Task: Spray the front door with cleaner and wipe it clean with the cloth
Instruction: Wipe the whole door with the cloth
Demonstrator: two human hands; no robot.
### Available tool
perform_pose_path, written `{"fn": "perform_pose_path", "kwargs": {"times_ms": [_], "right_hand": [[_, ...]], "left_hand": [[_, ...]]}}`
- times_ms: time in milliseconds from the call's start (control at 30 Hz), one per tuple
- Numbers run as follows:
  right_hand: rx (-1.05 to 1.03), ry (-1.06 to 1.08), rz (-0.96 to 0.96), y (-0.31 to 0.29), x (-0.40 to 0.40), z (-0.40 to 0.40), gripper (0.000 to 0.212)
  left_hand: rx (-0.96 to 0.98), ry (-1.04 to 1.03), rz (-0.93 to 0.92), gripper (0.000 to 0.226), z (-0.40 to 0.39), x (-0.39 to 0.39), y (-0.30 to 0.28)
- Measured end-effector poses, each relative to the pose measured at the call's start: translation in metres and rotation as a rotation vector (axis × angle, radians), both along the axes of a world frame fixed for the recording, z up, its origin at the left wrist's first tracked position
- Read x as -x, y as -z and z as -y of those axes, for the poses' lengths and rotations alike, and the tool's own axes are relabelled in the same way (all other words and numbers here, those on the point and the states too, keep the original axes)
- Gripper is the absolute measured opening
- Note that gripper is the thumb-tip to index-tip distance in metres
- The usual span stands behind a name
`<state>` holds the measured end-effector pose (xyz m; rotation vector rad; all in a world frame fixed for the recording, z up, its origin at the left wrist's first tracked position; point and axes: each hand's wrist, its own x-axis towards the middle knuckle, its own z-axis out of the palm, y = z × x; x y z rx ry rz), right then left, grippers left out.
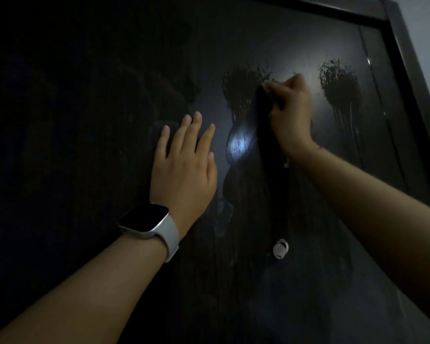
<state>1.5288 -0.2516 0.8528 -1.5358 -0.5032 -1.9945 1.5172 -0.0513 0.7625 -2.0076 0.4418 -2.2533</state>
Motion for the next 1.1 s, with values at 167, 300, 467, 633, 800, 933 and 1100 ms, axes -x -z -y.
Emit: {"fn": "perform_pose_path", "kwargs": {"times_ms": [167, 300, 467, 633, 800, 933, 1100], "right_hand": [[0.638, 0.095, 0.02, 0.117, 0.011, -0.028, 0.04], [0.991, 0.159, -0.051, 0.132, 0.021, 0.0, 0.045], [0.266, 0.03, -0.041, 0.058, 0.016, -0.01, 0.027], [0.558, -0.016, -0.016, 0.159, 0.021, -0.054, 0.035], [0.876, -0.027, -0.17, 0.213, 0.036, -0.032, 0.037], [0.364, 0.055, -0.04, 0.098, 0.03, -0.038, 0.03], [0.091, 0.036, -0.058, 0.038, 0.021, -0.057, 0.029]], "left_hand": [[-0.014, 0.035, -0.066, 0.051, -0.004, 0.017, -0.008], [-0.148, 0.053, -0.123, 0.052, -0.025, 0.037, -0.033], [-0.085, -0.058, -0.058, 0.051, -0.055, 0.033, -0.057], [0.002, -0.056, -0.019, 0.05, -0.059, 0.017, -0.048], [0.003, -0.033, -0.009, 0.049, -0.06, 0.014, -0.047], [0.004, -0.016, -0.012, 0.049, -0.06, 0.014, -0.047], [-0.007, 0.003, -0.007, 0.05, -0.061, 0.015, -0.047]]}}
